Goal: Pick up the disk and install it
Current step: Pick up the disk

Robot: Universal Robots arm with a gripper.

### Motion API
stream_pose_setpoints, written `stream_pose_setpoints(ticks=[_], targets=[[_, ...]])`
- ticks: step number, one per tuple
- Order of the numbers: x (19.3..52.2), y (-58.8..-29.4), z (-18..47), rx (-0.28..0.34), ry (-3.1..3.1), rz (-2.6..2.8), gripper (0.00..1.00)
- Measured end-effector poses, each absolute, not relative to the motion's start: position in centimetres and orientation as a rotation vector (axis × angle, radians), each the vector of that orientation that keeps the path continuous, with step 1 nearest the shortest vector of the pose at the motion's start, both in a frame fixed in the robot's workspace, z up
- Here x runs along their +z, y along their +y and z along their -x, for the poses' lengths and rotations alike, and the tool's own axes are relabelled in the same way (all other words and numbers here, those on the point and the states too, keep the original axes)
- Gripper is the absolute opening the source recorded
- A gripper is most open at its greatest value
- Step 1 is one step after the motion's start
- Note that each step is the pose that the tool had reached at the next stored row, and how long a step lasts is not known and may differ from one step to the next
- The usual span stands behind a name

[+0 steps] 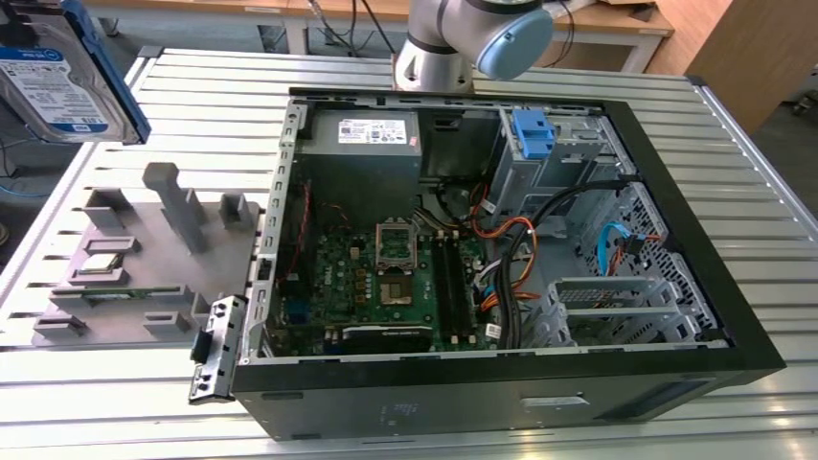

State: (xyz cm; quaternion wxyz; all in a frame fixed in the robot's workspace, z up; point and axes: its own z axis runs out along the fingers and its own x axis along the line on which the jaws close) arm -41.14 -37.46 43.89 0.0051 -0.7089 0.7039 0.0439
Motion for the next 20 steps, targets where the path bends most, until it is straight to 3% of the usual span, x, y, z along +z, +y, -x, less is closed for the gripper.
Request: stream_pose_setpoints(ticks=[20], targets=[[45.7,-37.5,41.1,0.151,2.209,2.224,0.35]])
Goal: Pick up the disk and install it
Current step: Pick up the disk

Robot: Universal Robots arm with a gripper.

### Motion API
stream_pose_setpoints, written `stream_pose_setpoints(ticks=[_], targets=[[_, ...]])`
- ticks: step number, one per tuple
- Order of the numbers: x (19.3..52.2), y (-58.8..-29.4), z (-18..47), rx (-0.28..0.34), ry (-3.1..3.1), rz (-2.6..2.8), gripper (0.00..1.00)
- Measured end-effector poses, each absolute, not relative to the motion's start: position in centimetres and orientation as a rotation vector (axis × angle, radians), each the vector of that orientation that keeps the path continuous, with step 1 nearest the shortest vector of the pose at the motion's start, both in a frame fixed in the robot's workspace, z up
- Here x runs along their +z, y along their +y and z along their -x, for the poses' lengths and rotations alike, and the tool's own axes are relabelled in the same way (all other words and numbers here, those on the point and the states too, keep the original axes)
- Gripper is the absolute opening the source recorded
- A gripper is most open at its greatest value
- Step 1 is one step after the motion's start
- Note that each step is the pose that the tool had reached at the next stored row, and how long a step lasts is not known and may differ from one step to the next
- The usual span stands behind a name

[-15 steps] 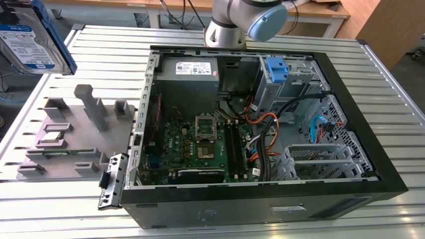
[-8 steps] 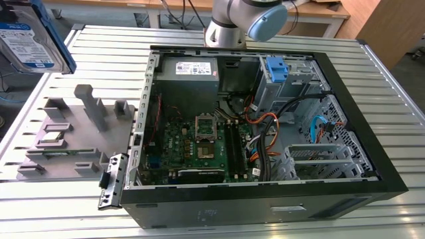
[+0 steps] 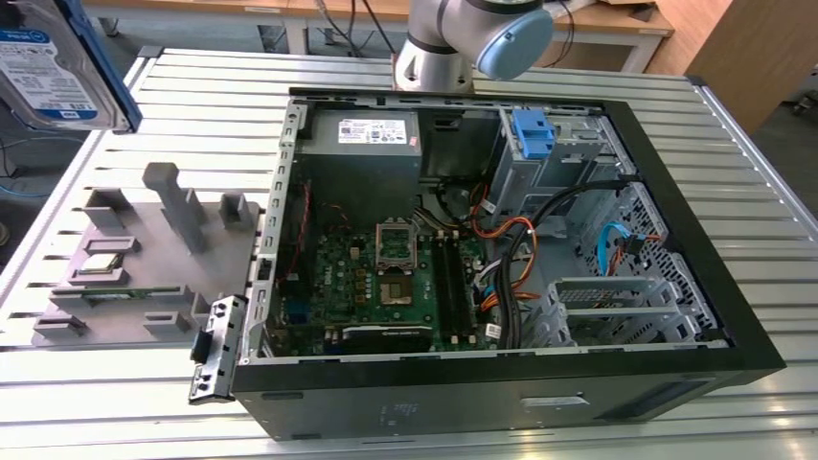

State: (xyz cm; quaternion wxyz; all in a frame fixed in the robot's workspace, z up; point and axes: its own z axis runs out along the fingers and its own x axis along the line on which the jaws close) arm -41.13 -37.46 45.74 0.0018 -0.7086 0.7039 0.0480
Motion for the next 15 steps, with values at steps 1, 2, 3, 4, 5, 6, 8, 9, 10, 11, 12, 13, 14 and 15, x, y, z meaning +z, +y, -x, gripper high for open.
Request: stream_pose_setpoints(ticks=[1,2,3,4,5,6,8,9,10,11,12,13,14,15], targets=[[45.9,-37.5,41.1,0.151,2.209,2.224,0.35],[46.1,-37.5,41.1,0.151,2.209,2.224,0.35],[46.3,-37.5,41.1,0.151,2.209,2.223,0.35],[46.5,-37.5,41.1,0.151,2.208,2.223,0.35],[46.7,-37.5,41.1,0.151,2.208,2.223,0.35],[46.9,-37.5,41.1,0.151,2.209,2.223,0.35],[47.3,-37.5,41.1,0.151,2.208,2.223,0.35],[47.4,-37.5,41.1,0.151,2.208,2.223,0.35],[47.6,-37.5,41.1,0.151,2.208,2.223,0.35],[47.8,-37.5,41.1,0.151,2.208,2.223,0.35],[48.0,-37.5,41.1,0.152,2.208,2.223,0.35],[48.2,-37.5,41.1,0.152,2.208,2.223,0.35],[48.3,-37.5,41.1,0.152,2.208,2.223,0.35],[48.5,-37.5,41.1,0.152,2.208,2.223,0.35]])
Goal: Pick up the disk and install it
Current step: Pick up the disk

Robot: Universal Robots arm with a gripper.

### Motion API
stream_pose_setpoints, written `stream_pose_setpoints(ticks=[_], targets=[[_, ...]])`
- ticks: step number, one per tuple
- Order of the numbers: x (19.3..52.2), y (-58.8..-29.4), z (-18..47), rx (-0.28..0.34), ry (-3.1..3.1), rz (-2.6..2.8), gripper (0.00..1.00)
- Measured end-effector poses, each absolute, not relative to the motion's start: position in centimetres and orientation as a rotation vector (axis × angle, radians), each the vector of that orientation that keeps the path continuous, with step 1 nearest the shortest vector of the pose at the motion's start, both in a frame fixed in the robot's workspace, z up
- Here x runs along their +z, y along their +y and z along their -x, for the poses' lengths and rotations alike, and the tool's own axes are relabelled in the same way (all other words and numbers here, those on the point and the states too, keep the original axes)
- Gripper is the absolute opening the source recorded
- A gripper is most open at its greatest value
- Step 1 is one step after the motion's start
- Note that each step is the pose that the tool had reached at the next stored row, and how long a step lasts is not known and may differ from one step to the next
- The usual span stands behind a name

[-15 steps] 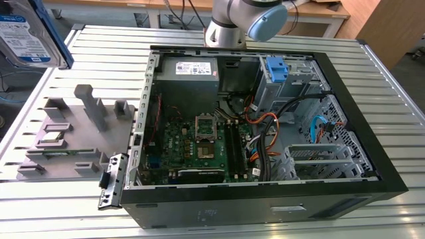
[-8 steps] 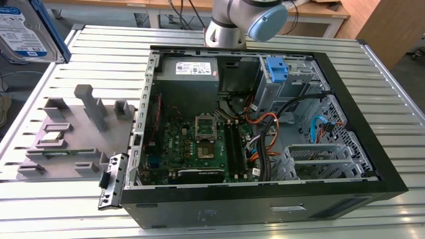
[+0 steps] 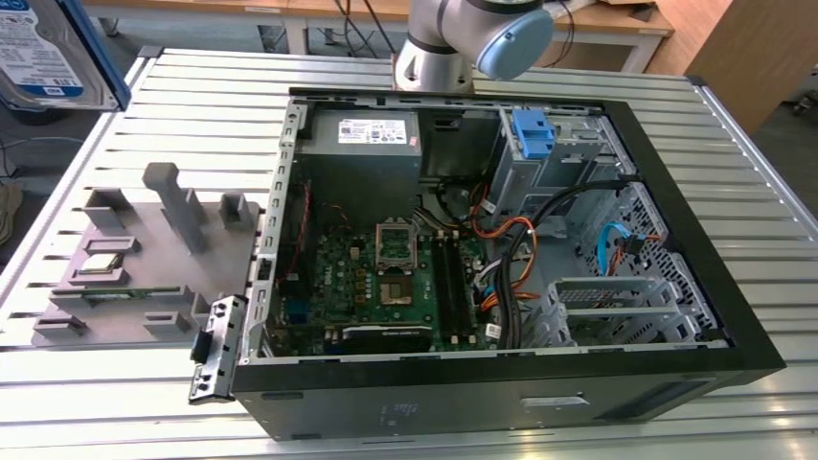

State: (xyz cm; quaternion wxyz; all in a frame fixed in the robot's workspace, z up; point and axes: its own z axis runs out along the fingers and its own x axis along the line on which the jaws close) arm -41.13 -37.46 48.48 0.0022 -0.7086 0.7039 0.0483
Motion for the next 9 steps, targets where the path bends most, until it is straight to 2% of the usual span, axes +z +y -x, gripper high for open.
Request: stream_pose_setpoints(ticks=[9], targets=[[49.06,-37.46,41.13,0.152,2.208,2.223,0.35]])
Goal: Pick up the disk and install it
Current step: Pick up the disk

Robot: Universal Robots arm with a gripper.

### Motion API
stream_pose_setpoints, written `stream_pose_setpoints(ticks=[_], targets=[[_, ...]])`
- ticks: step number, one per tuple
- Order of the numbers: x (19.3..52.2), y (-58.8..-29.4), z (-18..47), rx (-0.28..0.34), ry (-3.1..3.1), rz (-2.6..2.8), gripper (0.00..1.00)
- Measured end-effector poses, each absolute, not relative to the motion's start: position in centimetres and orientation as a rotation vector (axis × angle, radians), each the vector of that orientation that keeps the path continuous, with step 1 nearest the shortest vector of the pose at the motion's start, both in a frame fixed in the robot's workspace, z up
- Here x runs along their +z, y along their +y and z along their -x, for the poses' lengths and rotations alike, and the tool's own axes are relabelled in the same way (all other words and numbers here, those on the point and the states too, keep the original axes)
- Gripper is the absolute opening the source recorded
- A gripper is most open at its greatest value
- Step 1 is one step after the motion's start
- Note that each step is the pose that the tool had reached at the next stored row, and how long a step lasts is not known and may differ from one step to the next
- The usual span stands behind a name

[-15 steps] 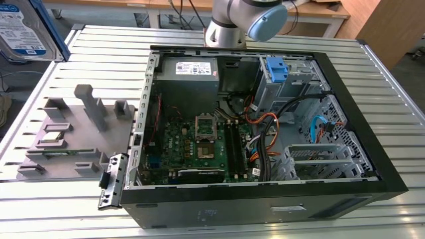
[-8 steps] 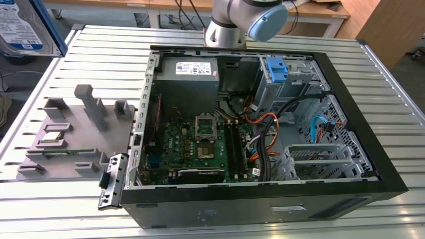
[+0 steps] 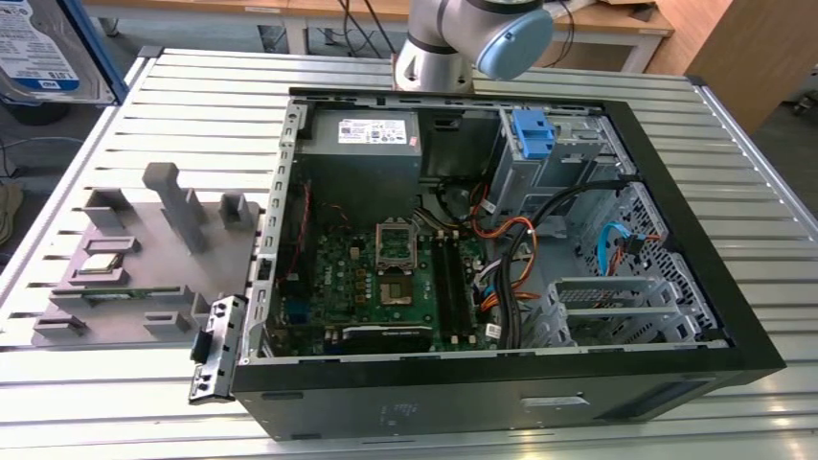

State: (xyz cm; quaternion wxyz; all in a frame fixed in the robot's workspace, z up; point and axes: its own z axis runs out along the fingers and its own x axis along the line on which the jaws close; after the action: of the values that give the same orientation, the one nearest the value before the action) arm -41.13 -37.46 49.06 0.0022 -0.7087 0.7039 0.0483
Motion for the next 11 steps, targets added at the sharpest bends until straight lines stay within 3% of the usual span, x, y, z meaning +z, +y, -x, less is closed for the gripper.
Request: stream_pose_setpoints(ticks=[11], targets=[[49.55,-37.46,41.13,0.152,2.208,2.223,0.35]])
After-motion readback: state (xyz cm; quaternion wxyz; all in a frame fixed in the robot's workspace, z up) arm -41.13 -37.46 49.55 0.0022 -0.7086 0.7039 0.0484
